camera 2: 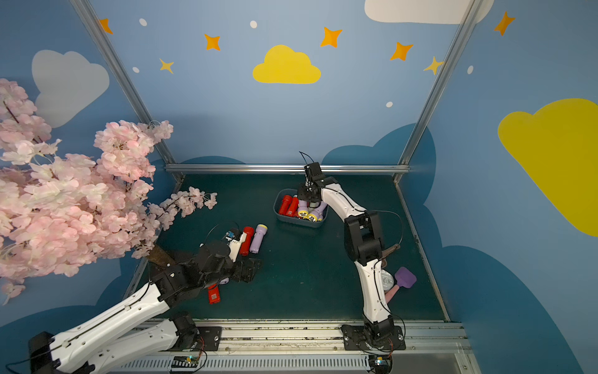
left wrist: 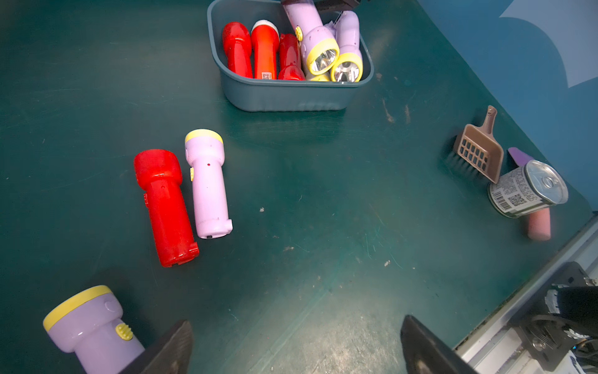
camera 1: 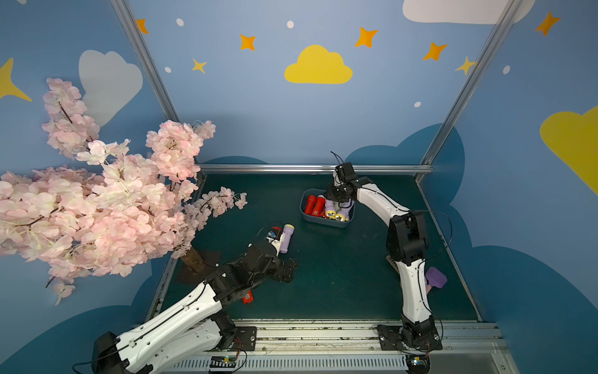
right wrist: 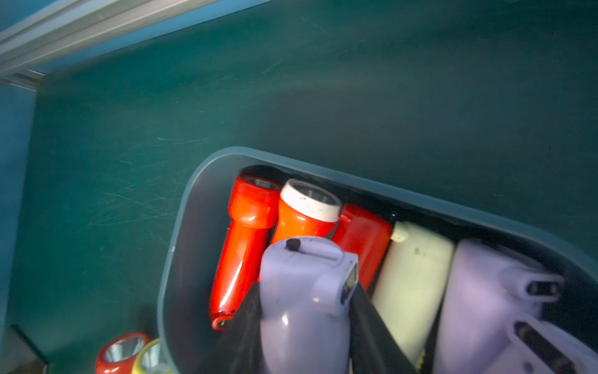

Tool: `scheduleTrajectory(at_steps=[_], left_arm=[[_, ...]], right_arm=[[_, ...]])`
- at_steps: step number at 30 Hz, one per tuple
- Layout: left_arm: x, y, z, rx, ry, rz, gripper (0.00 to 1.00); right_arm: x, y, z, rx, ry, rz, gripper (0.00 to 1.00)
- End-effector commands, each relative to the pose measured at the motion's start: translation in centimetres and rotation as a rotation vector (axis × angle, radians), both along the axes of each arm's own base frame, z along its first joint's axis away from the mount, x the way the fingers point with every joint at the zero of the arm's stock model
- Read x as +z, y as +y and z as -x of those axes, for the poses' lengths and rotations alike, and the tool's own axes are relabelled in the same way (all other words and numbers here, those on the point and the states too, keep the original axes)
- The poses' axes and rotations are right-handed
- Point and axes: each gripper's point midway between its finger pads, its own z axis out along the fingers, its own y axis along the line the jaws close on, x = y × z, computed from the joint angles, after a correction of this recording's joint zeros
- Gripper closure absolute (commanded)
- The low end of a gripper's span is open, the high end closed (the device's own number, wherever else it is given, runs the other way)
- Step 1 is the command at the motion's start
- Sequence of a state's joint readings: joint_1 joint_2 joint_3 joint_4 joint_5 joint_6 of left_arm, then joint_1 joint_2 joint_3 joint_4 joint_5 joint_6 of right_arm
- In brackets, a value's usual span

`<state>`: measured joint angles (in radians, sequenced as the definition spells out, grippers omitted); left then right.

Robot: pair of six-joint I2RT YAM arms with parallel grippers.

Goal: Put the flashlights into the storage boxes
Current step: Place the flashlight at the storage box.

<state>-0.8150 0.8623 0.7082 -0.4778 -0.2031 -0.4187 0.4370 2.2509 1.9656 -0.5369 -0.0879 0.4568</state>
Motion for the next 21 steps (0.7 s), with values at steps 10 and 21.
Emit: scheduleTrajectory(at_steps=[10, 21], left_arm=[[-0.6, -0.5, -0.4, -0.013, 0.018, 0.004, 0.01], [-0.8, -0.5, -0.3, -0.015, 0.031, 0.006, 0.01]], right_arm=[[-2.1, -2.6, -0.2, -0.054, 0.048, 0.056, 0.63], [-1.6, -2.6, 0.2, -0.067, 0.044, 0.078, 0.53]])
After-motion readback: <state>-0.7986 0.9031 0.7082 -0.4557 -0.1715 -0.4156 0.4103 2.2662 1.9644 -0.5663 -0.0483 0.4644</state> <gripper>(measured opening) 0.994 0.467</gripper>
